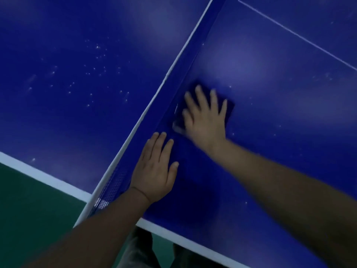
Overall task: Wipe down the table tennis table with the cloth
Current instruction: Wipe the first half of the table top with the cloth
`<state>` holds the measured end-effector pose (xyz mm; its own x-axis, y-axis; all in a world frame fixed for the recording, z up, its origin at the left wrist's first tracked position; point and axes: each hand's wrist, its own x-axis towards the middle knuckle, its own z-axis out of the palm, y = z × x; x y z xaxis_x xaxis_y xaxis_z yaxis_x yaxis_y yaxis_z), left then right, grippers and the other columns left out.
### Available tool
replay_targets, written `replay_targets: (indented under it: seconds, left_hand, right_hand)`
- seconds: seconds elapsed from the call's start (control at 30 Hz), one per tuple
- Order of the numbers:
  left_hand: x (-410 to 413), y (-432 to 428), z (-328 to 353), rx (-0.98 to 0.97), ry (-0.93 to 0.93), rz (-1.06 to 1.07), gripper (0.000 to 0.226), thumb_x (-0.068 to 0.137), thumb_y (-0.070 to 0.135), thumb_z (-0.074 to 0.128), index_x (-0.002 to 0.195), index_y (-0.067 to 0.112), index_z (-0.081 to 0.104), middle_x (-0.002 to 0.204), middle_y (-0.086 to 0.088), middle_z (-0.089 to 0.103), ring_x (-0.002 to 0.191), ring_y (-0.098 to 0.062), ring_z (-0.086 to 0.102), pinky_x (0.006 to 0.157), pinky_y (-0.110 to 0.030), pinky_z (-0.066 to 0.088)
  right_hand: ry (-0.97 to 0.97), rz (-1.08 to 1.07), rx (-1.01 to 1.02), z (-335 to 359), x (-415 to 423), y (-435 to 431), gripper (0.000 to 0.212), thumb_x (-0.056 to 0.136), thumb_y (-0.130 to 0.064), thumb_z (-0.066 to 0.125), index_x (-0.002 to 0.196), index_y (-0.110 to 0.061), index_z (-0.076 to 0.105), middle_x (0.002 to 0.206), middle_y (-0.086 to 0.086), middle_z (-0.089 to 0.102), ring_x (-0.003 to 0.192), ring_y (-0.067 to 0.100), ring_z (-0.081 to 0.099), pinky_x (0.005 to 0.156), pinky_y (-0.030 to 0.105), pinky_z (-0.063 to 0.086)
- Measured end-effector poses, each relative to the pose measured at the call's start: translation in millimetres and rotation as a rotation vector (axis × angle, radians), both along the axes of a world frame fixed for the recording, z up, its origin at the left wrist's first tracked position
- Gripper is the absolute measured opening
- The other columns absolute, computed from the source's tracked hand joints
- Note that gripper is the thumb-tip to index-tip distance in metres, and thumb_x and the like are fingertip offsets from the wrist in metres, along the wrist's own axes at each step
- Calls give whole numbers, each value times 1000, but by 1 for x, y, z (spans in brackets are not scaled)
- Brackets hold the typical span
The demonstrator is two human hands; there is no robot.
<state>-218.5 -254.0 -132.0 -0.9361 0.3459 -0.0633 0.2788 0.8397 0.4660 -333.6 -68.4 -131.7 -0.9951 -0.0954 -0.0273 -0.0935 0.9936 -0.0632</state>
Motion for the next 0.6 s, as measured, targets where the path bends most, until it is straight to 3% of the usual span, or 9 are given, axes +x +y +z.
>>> replay_targets:
  seconds: [0.1, 0.23, 0.3, 0.4, 0.47, 0.6]
  left_hand:
    - [-19, 11, 1, 69, 15, 17, 50, 103, 41, 36, 139, 7, 42, 158, -18, 32, 151, -29, 18, 122, -51, 24]
    - [-37, 27, -1, 44, 23, 7, 62, 103, 43, 36, 149, 2, 32, 159, -20, 31, 150, -33, 23, 121, -53, 24]
    - [-57, 36, -3, -17, 25, -18, 65, 102, 44, 35, 151, 1, 31, 160, -21, 28, 151, -34, 22, 121, -54, 24]
    - [-88, 47, -6, -56, 32, -26, 67, 102, 46, 32, 154, 3, 26, 162, -18, 24, 152, -32, 17, 123, -49, 20]
    - [-100, 51, -7, -94, 39, -27, 66, 103, 47, 29, 154, 4, 25, 161, -18, 27, 151, -31, 17, 124, -47, 18]
    - [-100, 52, -8, -80, 76, -64, 51, 102, 44, 33, 137, 8, 42, 141, -17, 43, 145, -33, 28, 121, -49, 24]
  right_hand:
    - [-12, 179, -12, -5, 73, -7, 55, 105, -52, 29, 157, -34, 31, 168, -3, 17, 154, 35, 12, 117, 69, 10]
    - [-41, 324, 7, -3, 24, 12, 64, 97, -63, 33, 153, -33, 40, 168, -2, 16, 153, 36, 14, 114, 72, 14]
    - [-14, 235, 13, 3, -44, 25, 73, 88, -68, 27, 149, -31, 45, 166, -1, 19, 149, 38, 18, 112, 73, 19]
    - [-54, -30, -54, 8, -129, 45, 59, 102, -55, 15, 158, -37, 27, 169, -7, 13, 153, 33, 11, 118, 68, 10]
    - [-34, -49, -58, 3, -124, 43, 56, 105, -50, 19, 159, -36, 24, 169, -6, 13, 154, 33, 10, 119, 66, 8]
    - [-27, 150, -17, -5, -45, 32, 55, 104, -53, 21, 155, -36, 32, 167, -6, 19, 153, 34, 16, 118, 67, 12]
